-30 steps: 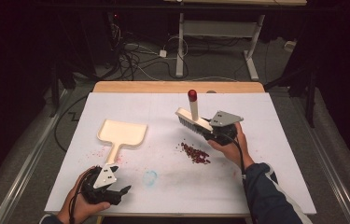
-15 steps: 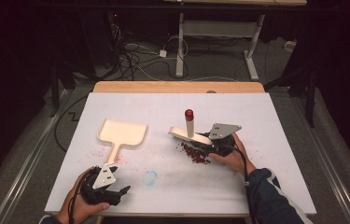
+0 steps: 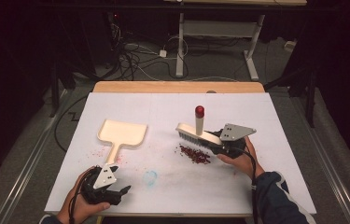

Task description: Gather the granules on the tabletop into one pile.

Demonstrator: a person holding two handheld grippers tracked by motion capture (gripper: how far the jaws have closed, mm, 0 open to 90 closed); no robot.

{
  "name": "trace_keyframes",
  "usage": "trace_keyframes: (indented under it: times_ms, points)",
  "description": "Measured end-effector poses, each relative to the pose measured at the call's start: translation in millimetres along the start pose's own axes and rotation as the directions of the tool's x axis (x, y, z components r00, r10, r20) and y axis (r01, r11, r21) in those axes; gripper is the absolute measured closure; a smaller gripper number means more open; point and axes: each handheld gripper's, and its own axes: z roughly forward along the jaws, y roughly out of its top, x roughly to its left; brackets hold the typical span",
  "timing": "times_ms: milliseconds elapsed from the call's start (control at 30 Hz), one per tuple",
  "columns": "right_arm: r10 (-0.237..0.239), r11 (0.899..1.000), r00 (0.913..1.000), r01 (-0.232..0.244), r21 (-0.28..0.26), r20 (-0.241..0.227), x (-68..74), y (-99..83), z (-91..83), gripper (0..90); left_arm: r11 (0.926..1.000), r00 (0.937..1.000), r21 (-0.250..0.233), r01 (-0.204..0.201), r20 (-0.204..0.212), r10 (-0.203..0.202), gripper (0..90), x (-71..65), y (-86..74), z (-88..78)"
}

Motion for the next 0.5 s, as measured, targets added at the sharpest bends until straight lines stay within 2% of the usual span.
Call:
trace_keyframes:
  times_ms: [67, 133, 167, 233, 267, 367, 433, 467, 500]
  points:
    - [0.076, 0.997, 0.9964, -0.075, -0.027, 0.039, 5.5, 9.0, -4.4, 68.4, 1.0, 1.0, -0.006, 0.001, -0.002, -0.001, 20.1, -0.1, -0.5, -1.3]
    - [0.172, 0.983, 0.9845, -0.169, -0.068, 0.034, 16.0, 18.2, -8.0, 68.4, 0.9999, 1.0, -0.009, 0.006, -0.005, -0.006, 20.1, 0.1, -1.1, -2.3]
    - [0.202, 0.977, 0.979, -0.199, -0.078, 0.028, 23.6, 22.2, -7.9, 68.4, 0.9999, 1.0, -0.01, 0.007, -0.007, -0.007, 20.1, 0.4, -1.2, -2.9]
    - [0.243, 0.968, 0.9693, -0.241, -0.067, 0.035, 42.0, 28.8, -3.4, 68.4, 0.9999, 0.9999, -0.013, 0.008, -0.006, -0.008, 20.1, 0.5, -1.2, -3.4]
    - [0.263, 0.963, 0.9644, -0.262, -0.061, 0.022, 50.7, 30.3, 1.4, 68.4, 0.9999, 1.0, -0.013, 0.005, -0.005, -0.005, 20.1, 0.6, -1.1, -3.6]
    - [0.335, 0.942, 0.9424, -0.334, -0.028, 0.003, 75.4, 31.0, 19.9, 68.4, 0.9999, 1.0, -0.013, 0.001, -0.005, -0.001, 20.1, -0.3, -0.3, -3.2]
    - [0.366, 0.931, 0.9306, -0.365, -0.025, 0.018, 87.0, 30.2, 30.7, 68.4, 1.0, 1.0, -0.009, -0.002, -0.004, 0.002, 20.1, -1.1, -0.1, -2.7]
    - [0.373, 0.928, 0.9273, -0.372, -0.024, 0.031, 92.1, 27.8, 37.9, 68.4, 1.0, 1.0, -0.006, -0.007, -0.004, 0.007, 20.1, -1.4, 0.0, -2.5]
    - [0.391, 0.921, 0.92, -0.39, -0.012, 0.033, 94.6, 25.9, 43.3, 68.4, 1.0, 1.0, -0.006, -0.006, -0.004, 0.006, 20.1, -1.7, -0.1, -2.2]
